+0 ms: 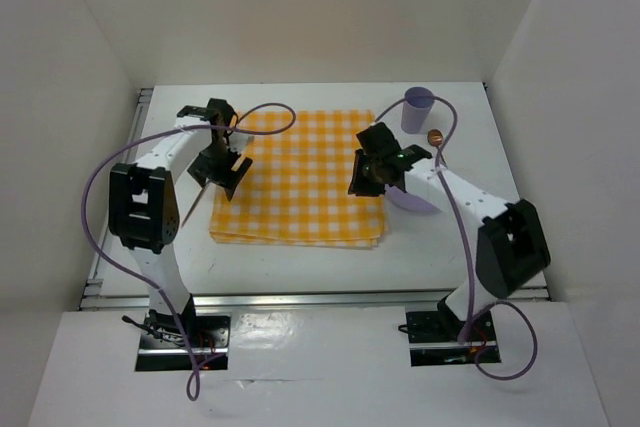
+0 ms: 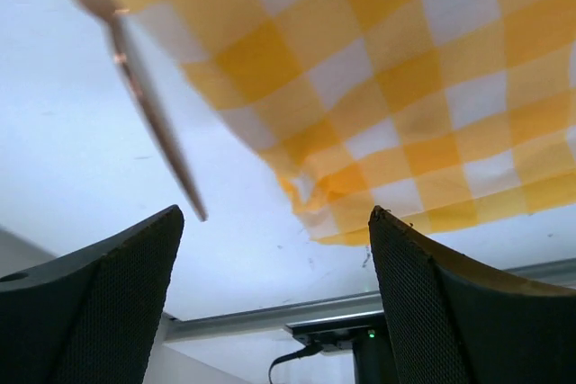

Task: Set the dinner table for one person

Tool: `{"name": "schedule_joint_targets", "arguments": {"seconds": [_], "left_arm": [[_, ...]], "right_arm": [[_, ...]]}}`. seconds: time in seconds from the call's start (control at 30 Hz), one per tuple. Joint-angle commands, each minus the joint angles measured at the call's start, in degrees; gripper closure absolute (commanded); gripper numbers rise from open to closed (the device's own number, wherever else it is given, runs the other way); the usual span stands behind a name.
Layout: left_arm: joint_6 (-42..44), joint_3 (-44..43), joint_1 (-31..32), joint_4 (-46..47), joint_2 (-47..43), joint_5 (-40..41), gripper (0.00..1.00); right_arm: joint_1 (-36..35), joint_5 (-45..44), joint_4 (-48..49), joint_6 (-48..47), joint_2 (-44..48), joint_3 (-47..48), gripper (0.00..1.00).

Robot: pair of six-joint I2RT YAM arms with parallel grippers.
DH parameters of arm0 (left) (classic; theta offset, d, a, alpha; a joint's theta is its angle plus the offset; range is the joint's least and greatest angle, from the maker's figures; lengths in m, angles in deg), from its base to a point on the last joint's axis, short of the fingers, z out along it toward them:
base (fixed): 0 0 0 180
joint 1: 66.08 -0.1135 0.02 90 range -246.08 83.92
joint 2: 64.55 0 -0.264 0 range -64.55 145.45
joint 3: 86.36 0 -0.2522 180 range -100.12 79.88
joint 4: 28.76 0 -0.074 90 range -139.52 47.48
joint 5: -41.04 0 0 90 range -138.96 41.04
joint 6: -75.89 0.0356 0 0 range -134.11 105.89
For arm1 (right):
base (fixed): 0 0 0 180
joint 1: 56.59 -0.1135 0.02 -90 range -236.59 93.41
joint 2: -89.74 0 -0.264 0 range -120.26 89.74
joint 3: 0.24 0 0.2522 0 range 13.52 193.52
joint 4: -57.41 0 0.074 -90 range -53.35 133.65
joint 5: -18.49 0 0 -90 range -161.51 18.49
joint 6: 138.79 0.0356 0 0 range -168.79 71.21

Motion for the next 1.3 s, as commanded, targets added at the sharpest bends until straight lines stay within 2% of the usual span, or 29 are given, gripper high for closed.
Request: {"name": "schedule_joint_targets", "arguments": {"seconds": [0.0, 0.03, 0.07, 0.17, 0.2, 0.37, 0.5, 0.57, 0.7, 0.9, 1.17, 1.27], "left_arm": [[-1.11, -2.78, 0.14, 0.54, -5.49, 5.30, 0.10], [-1.11, -2.09, 0.14, 3.85, -5.50, 7.76, 0.10], [-0.59, -0.95, 0.14, 5.28, -5.50, 12.48, 0.14], [0.47, 0.64, -1.96, 8.11, -3.22, 15.77, 0.29], [0.47, 0.64, -2.49, 8.11, -0.95, 16.39, 0.35], [1.00, 4.51, -3.55, 12.84, 2.41, 19.37, 0.40], [2.67, 6.35, -4.69, 16.54, 2.94, 18.24, 0.40], [3.89, 6.36, -5.22, 17.07, 4.17, 16.93, 0.38], [4.51, 5.83, -5.83, 17.60, 6.28, 12.62, 0.34], [1.62, 1.71, -8.90, 15.41, 12.43, 10.25, 0.55], [-1.72, -0.50, -12.34, 12.07, 13.93, 5.86, 0.84], [-2.95, -0.50, -13.66, 11.45, 14.46, 4.97, 0.87]], "right_arm": [[-0.68, -0.86, 4.55, -3.92, -7.13, 2.23, 0.73], [-0.68, 0.72, 7.62, -3.92, -10.54, 2.23, 0.78], [-0.15, 1.69, 8.61, -3.92, -12.23, 2.75, 0.90], [0.38, 3.80, 11.42, -2.70, -17.95, 4.42, 1.00], [0.38, 3.81, 12.12, -2.08, -19.01, 4.43, 1.00], [1.43, 4.42, 13.45, -1.55, -23.05, 4.43, 1.00], [3.36, 7.75, 15.72, -1.02, -22.36, 0.40, 1.00], [3.37, 7.76, 16.96, -1.02, -19.65, -3.12, 1.00], [3.37, 5.22, 15.74, -1.55, -16.83, -4.36, 1.00], [3.37, 5.65, 17.58, -5.42, -14.10, -4.36, 1.00], [3.89, 7.32, 18.19, -7.79, -14.71, -3.13, 1.00], [3.89, 8.55, 18.20, -8.31, -14.10, -2.61, 1.00]]}}
